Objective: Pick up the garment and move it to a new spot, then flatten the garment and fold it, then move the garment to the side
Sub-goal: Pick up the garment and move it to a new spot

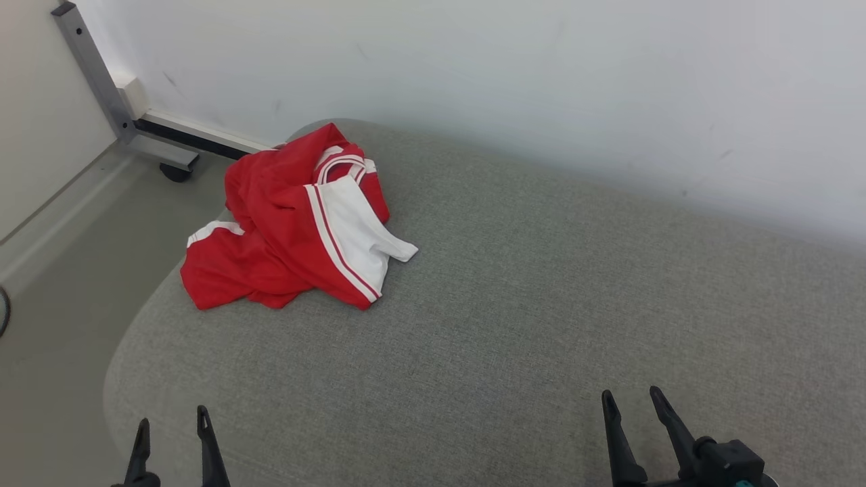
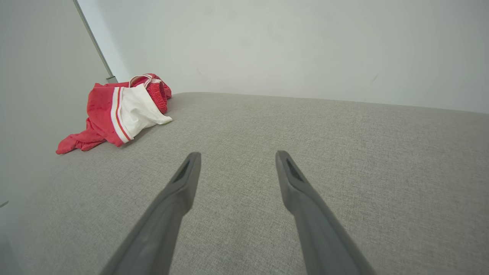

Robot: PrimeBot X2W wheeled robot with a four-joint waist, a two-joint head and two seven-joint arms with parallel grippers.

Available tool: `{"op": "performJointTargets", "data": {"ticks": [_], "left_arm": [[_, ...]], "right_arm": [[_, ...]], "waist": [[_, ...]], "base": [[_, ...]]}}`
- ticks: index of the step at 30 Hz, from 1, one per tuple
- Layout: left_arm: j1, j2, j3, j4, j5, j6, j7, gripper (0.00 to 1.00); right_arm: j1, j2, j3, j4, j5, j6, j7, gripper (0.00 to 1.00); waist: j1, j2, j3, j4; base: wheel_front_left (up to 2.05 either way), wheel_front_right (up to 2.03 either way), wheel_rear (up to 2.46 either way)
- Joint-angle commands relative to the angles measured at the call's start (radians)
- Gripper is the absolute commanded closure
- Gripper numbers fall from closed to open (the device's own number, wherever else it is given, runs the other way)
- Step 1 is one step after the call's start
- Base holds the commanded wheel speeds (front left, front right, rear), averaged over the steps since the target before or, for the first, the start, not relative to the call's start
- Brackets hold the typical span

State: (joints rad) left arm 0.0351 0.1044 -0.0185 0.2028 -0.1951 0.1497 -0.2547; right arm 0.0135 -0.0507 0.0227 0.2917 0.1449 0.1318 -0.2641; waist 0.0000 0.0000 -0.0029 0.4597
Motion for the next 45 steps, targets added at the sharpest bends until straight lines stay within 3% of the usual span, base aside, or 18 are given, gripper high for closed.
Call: {"op": "performJointTargets", "data": {"ticks": [1, 6, 12, 20, 28, 36, 45], "left_arm": [[-0.020, -0.002, 0.005, -0.005, -0.014, 0.000, -0.007, 0.00], [-0.096, -0.009, 0.021, -0.011, -0.033, -0.010, -0.011, 0.00], [-0.277, 0.037, 0.044, 0.040, -0.054, -0.054, -0.010, 0.00], [-0.499, 0.122, 0.115, 0.121, -0.092, -0.065, -0.002, 0.00], [-0.647, 0.243, 0.161, 0.215, -0.112, -0.076, 0.079, 0.00], [-0.707, 0.330, 0.182, 0.361, -0.126, -0.076, 0.188, 0.00], [-0.704, 0.357, 0.171, 0.543, -0.135, -0.050, 0.330, 0.00]], "right_arm": [[-0.012, 0.001, 0.001, -0.007, -0.005, -0.002, -0.001, 0.00], [-0.044, 0.001, 0.000, -0.023, -0.027, -0.002, -0.001, 0.00], [-0.083, -0.009, -0.010, -0.041, -0.042, -0.002, 0.000, 0.00], [-0.143, -0.024, -0.018, -0.063, -0.023, -0.002, -0.001, 0.00], [-0.188, -0.023, -0.023, -0.086, 0.002, -0.002, 0.000, 0.00], [-0.209, -0.018, -0.029, -0.100, 0.018, -0.002, 0.000, 0.00], [-0.213, -0.014, -0.035, -0.099, 0.019, -0.002, -0.001, 0.00]], "waist": [[0.0000, 0.0000, 0.017, -0.022], [0.0000, 0.0000, 0.063, -0.097], [0.0000, 0.0000, 0.131, -0.212], [0.0000, 0.0000, 0.233, -0.355], [0.0000, 0.0000, 0.326, -0.478], [0.0000, 0.0000, 0.387, -0.539], [0.0000, 0.0000, 0.392, -0.541]], "base": [[0.00, 0.00, 0.00], [0.00, 0.00, 0.00], [0.00, 0.00, 0.00], [0.00, 0.00, 0.00], [0.00, 0.00, 0.00], [0.00, 0.00, 0.00], [0.00, 0.00, 0.00]]}}
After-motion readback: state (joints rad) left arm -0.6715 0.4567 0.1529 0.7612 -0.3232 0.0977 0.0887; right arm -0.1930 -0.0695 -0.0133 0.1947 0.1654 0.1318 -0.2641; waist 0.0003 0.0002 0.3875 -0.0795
